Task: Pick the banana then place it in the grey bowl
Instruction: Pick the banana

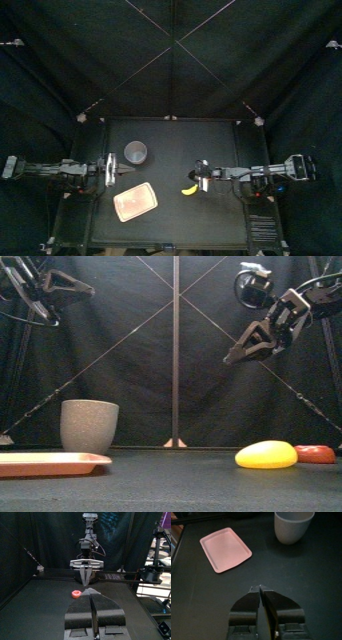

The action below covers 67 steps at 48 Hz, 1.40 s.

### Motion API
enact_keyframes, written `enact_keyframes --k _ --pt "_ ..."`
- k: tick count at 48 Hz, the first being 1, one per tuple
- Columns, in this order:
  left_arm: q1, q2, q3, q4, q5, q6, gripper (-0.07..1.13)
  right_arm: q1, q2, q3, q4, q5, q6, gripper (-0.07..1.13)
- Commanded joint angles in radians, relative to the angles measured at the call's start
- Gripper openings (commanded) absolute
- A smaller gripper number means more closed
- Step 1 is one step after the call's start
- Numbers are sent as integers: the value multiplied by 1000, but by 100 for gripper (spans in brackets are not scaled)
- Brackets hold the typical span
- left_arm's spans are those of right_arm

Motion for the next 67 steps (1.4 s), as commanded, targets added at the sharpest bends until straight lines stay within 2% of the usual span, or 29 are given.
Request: enact_keyframes --k 1,4,7,17,26,40,48,55,67 --pt "9 6 -21 0 -9 2 3 8 28 -34 63 25 17 88" --pt "15 6 -18 0 -9 2 3 18 46 -35 94 67 28 101" --pt "25 6 -15 -2 -9 2 3 35 67 -41 118 132 38 106" --pt "54 6 3 0 -9 2 3 112 141 -67 138 267 46 106" --pt "80 6 9 2 -9 2 3 120 204 -83 129 288 34 106" --pt "83 6 20 -2 -9 2 3 117 348 -138 0 308 44 105" --pt "83 5 20 -2 -9 2 3 117 394 -179 -17 385 41 104" --pt "81 5 23 -2 -9 0 3 115 390 -204 -18 442 40 91" --pt "83 5 35 -15 -9 -3 3 78 367 -219 -25 439 40 47"
